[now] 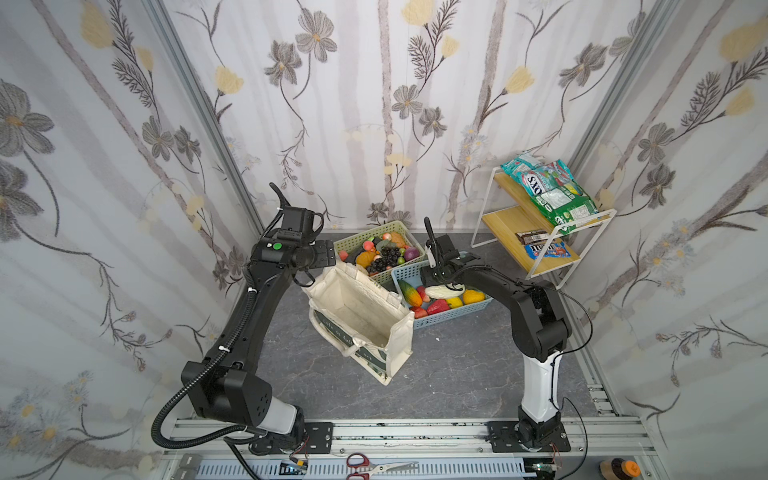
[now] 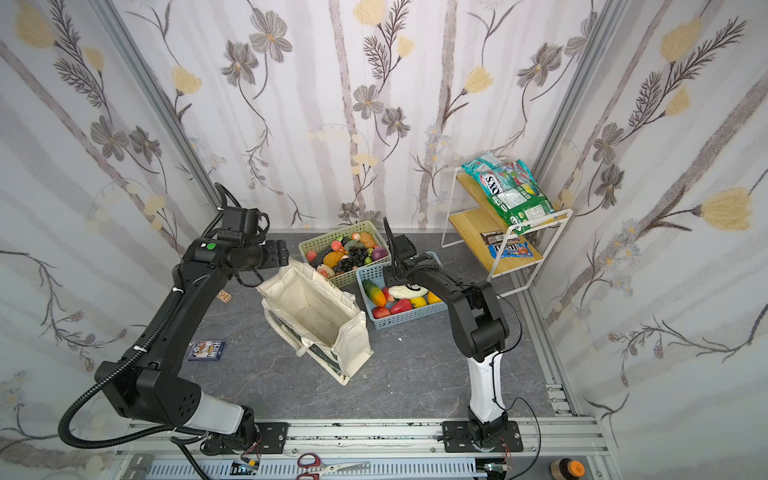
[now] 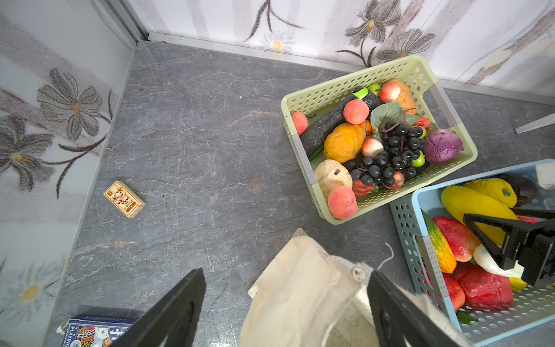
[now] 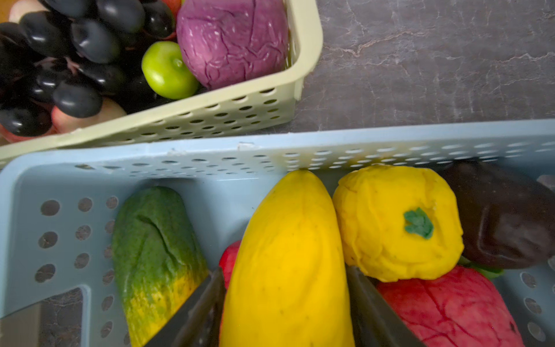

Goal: Place the food into the grocery bag and tie it
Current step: 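Close the right gripper on the yellow papaya and lift it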

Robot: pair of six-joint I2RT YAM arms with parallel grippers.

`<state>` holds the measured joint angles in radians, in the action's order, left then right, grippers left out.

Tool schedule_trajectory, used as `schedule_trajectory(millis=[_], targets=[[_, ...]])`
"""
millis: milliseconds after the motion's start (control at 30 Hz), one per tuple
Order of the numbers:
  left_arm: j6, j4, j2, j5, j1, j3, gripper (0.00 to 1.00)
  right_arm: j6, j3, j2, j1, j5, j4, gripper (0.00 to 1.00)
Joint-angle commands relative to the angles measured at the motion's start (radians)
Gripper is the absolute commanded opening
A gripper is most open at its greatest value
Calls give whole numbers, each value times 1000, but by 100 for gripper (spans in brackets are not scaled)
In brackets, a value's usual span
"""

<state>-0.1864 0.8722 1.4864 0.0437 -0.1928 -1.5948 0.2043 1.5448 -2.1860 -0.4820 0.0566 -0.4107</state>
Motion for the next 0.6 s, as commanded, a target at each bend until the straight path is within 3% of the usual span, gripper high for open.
schedule_trajectory(millis=[0,567], targets=[[11,7,5,16,0,-12,87,-2,12,-4,0,3,10,59],[4,-3,6,8,0,-27,88,1,35,39,5,3,-3,50]])
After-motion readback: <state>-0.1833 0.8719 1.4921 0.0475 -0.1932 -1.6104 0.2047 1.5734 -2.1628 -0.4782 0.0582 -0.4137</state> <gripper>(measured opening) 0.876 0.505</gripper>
